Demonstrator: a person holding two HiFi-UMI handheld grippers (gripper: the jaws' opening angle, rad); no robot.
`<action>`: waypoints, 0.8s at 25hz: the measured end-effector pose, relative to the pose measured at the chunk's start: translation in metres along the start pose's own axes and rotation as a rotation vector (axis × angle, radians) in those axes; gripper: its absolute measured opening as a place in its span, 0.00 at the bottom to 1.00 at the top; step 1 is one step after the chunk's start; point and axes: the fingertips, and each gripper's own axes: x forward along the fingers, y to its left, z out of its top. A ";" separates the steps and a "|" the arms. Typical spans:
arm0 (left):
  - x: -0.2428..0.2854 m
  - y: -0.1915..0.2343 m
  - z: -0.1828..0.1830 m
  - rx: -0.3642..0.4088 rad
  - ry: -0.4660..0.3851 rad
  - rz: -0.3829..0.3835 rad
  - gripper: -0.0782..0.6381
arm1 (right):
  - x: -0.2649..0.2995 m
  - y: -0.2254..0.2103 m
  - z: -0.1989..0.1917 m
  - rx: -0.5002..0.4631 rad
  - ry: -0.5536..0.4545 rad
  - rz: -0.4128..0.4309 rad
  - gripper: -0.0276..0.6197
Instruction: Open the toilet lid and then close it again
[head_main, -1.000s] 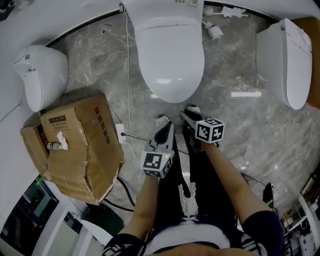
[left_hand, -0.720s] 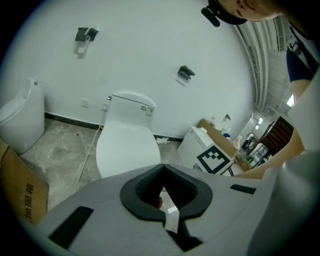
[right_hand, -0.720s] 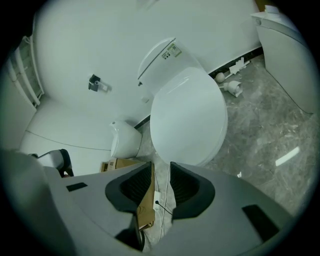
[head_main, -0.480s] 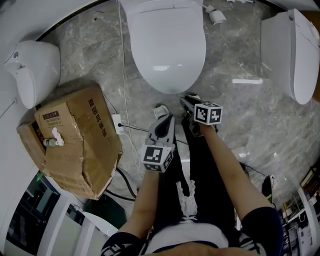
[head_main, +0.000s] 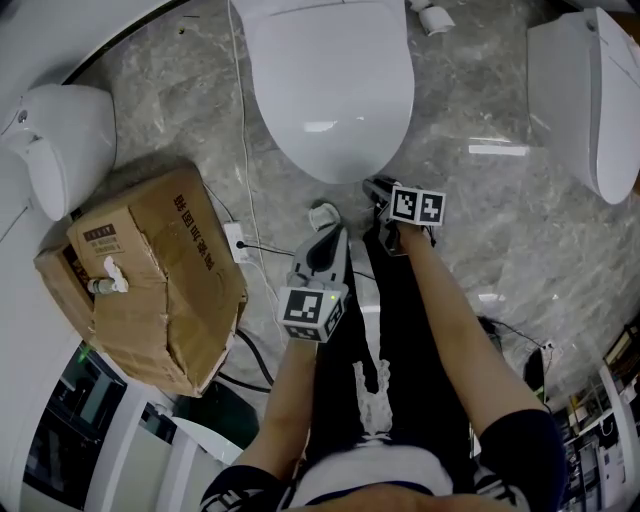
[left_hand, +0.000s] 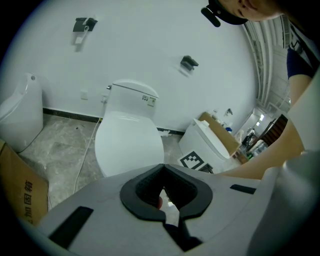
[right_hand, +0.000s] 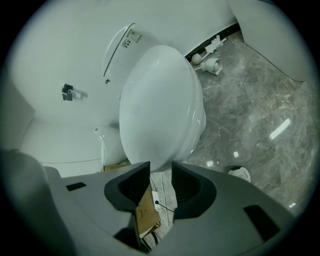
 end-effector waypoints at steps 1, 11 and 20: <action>0.001 0.001 0.000 0.000 0.002 -0.001 0.12 | 0.002 -0.001 0.001 0.010 -0.003 0.007 0.19; 0.009 0.007 -0.005 0.008 0.029 -0.001 0.12 | 0.013 -0.010 0.007 0.140 -0.047 0.096 0.19; 0.014 0.011 -0.008 0.014 0.052 -0.003 0.12 | 0.005 -0.009 0.007 0.226 -0.109 0.067 0.14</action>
